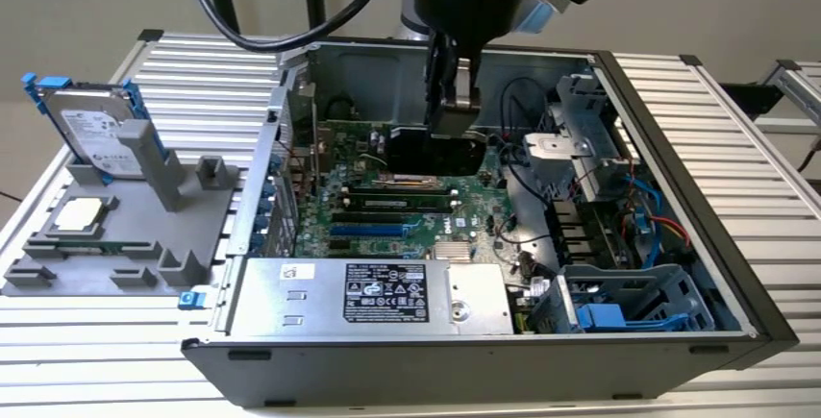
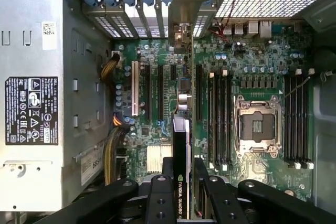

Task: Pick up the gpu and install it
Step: 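Insert the gpu into the slot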

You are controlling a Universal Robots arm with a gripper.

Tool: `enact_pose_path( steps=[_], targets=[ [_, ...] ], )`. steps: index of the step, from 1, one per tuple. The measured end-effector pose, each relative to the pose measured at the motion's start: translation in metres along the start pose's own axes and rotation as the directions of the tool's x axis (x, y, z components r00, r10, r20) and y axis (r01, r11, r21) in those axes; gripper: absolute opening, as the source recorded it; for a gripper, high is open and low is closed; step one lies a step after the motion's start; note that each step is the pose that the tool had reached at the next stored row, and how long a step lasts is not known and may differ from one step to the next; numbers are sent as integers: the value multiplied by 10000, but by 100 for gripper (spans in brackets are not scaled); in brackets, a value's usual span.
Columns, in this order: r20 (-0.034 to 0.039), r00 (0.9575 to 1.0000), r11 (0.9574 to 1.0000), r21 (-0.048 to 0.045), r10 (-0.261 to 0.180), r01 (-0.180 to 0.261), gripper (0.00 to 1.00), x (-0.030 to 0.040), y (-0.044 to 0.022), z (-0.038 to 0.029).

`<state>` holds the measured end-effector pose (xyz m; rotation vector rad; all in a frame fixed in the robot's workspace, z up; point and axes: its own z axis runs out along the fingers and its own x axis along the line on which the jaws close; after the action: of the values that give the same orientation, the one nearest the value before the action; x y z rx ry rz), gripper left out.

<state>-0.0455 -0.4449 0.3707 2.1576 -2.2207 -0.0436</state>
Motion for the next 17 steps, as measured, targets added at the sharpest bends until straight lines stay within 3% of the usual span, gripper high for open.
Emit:
enact_pose_path(
  steps=[7,17],
  targets=[
    [3,10000,10000,-1,51,-51,0,-51,-12,27],
    [3,10000,10000,-6,51,-51,0,-56,-18,31]
  ],
)
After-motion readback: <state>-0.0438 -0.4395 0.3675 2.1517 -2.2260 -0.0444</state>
